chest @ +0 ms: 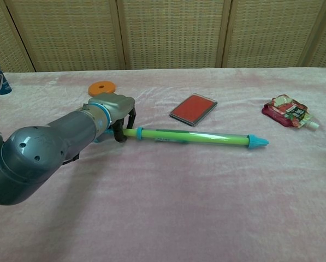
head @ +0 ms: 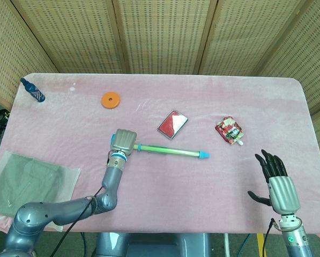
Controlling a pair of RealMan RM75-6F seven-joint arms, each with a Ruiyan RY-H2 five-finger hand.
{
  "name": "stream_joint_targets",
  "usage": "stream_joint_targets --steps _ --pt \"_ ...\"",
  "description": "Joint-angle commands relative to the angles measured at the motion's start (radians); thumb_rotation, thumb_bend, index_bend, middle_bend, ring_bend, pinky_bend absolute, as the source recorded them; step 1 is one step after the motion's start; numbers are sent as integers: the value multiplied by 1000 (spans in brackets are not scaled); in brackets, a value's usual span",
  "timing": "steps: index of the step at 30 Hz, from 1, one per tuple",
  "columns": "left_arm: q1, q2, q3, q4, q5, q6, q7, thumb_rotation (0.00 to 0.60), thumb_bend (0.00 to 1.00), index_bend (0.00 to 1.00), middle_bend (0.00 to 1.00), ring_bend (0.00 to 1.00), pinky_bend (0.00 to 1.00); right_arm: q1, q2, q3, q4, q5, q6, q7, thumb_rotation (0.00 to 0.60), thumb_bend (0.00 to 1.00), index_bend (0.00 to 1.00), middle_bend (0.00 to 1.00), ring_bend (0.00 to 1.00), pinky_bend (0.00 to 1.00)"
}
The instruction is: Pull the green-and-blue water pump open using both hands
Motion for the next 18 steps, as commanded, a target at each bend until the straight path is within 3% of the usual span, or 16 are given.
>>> stream_joint_targets --steps 1,6,14,16,18 --pt "23 34 9 -70 44 39 -30 600 533 677 829 712 674 -1 3 -2 -4 -2 -1 1 600 227 7 0 0 14" --pt "73 130 22 -247 83 118 -44 600 540 700 837 718 675 -3 12 -12 -25 -22 8 0 600 227 7 0 0 14" --pt "125 265 19 -472 56 218 -17 600 548 719 849 732 695 -5 33 -25 -67 -19 -9 -17 600 227 40 1 0 55" --pt "134 304 17 -524 44 238 -6 600 548 719 849 732 695 -7 38 -26 -81 -10 -14 -33 600 228 99 62 30 131" --pt "138 326 14 -553 38 252 1 600 548 719 849 732 695 -7 39 -25 -89 -5 -18 -48 600 227 153 191 142 220"
